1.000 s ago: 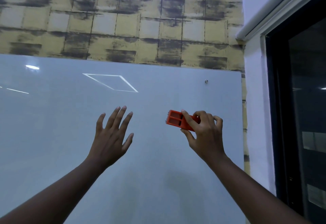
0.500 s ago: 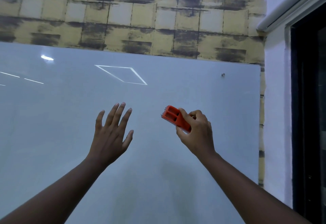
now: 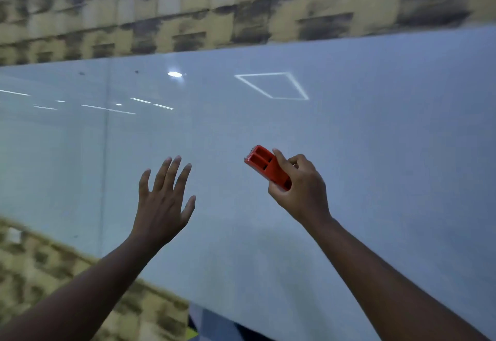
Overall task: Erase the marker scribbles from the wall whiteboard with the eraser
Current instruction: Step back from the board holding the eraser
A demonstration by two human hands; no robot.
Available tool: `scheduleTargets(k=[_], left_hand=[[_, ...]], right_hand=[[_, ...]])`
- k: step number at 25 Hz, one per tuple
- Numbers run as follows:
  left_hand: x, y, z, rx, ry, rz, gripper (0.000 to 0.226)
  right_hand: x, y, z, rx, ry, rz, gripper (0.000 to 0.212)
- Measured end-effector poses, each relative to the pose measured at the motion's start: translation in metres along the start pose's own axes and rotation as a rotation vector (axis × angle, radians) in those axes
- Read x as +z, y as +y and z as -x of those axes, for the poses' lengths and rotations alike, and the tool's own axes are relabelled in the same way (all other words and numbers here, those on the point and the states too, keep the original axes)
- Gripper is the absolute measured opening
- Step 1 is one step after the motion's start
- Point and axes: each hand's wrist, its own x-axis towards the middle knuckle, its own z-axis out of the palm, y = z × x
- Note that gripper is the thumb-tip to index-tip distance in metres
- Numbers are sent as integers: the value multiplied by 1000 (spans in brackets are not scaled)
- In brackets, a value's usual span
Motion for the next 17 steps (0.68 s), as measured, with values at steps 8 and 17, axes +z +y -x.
scheduleTargets(k=[8,17], left_hand=[[-4,-155,48,-161,-102,-201,74],[36,-277,43,-271,-135,-434,78]], right_hand=[[144,-116,-15,-140,-75,-142,74],[310,-187,-76,-304,-64,-315,71]])
